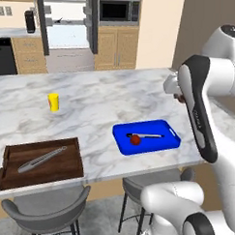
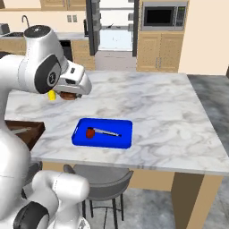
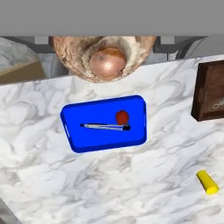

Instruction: Gather the mushroom and bell pepper from the fridge and place them on a tray on the dining counter. Then gather the fishs from the fridge and place them on the other tray.

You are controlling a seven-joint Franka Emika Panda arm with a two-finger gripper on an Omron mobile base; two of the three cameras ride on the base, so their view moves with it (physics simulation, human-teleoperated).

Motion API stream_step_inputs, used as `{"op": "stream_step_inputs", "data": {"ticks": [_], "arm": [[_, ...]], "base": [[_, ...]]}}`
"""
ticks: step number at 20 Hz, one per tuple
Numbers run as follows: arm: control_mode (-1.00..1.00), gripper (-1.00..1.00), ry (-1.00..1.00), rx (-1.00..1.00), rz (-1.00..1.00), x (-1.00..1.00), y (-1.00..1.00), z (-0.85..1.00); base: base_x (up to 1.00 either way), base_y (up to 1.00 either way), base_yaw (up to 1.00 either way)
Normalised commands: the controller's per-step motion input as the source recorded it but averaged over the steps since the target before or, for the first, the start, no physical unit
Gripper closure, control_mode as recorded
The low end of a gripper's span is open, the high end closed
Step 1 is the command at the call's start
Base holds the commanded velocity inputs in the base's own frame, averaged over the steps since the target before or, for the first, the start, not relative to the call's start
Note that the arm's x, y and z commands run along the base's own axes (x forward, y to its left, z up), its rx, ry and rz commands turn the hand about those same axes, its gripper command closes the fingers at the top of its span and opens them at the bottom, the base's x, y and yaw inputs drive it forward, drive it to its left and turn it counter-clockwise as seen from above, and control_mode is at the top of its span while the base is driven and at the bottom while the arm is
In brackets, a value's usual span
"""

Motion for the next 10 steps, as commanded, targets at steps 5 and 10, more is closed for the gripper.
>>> {"op": "stream_step_inputs", "data": {"ticks": [5, 10], "arm": [[-1.0, 1.0, 0.15, 0.0, 0.04, 0.88, -0.26, -0.63], [-1.0, 1.0, 0.03, 0.0, 0.04, 0.79, -0.06, -0.91]], "base": [[0.0, 0.0, 0.0], [0.0, 0.0, 0.0]]}}
